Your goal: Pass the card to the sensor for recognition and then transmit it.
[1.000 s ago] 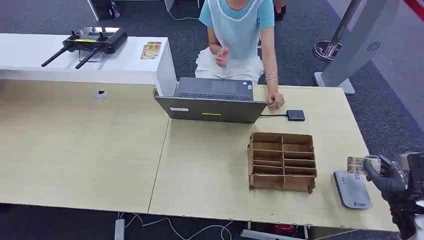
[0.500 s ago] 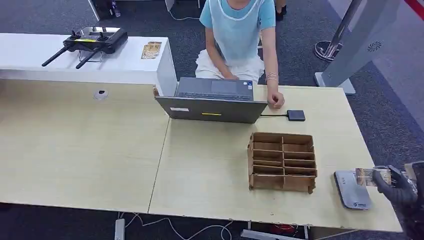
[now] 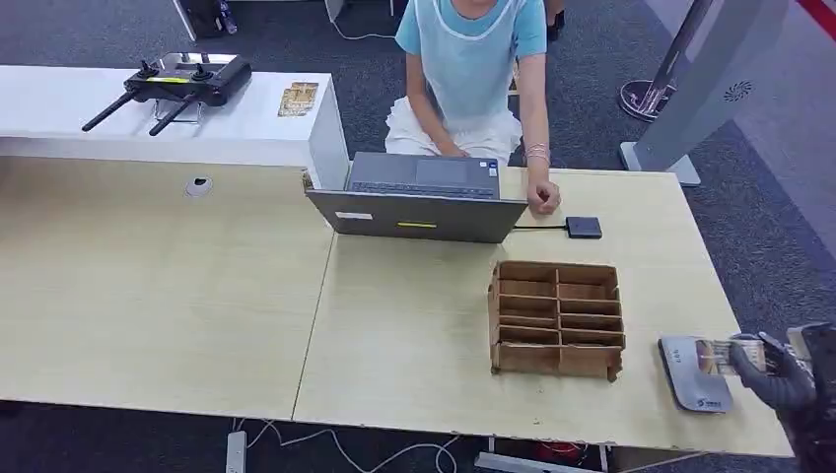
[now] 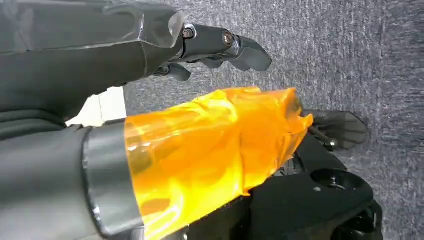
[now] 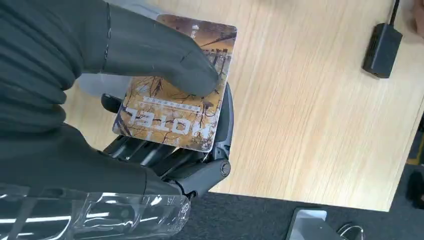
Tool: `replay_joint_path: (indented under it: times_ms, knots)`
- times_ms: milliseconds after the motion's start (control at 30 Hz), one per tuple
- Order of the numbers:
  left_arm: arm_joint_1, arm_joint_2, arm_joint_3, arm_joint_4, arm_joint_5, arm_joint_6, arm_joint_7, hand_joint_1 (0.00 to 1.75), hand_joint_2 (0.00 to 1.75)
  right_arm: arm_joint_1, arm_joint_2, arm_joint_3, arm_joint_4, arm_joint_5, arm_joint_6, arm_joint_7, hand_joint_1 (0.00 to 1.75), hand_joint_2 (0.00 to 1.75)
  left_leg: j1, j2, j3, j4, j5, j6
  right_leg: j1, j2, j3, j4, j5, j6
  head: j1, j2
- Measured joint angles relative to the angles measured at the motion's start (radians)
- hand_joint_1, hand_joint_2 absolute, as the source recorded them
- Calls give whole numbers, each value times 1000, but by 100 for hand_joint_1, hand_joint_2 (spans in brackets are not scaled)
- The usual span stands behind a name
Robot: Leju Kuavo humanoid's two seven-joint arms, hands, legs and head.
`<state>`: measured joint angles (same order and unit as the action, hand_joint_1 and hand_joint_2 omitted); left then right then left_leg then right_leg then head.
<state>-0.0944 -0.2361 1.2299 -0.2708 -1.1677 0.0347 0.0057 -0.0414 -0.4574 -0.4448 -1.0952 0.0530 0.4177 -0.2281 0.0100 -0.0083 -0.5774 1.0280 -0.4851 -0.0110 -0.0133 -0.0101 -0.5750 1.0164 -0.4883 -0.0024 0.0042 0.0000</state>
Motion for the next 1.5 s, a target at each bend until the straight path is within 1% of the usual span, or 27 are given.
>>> replay_joint_path:
  times_ms: [433,667,1000,1333,1500]
  knots:
    - [0,0,0,0,-2,-2,-1,0,0,14,0,2,18,20,0,-2,175,175,0,0,0,0,0,0,0,0,0,0,0,0,0,0]
    - [0,0,0,0,-2,-3,-1,0,0,18,0,2,35,55,-7,-3,175,175,0,0,0,0,0,0,0,0,0,0,0,0,0,0]
    - [0,0,0,0,-3,-3,0,0,0,9,3,11,60,158,-89,4,175,175,0,0,0,0,0,0,0,0,0,0,0,0,0,0]
    - [-1,0,0,0,-3,-2,2,0,0,-7,18,20,60,197,-113,12,175,175,0,0,0,0,0,0,0,0,0,0,0,0,0,0]
    - [-1,-1,0,0,2,-1,0,0,0,-11,26,24,17,188,-113,18,175,175,0,0,0,0,0,0,0,0,0,0,0,0,0,0]
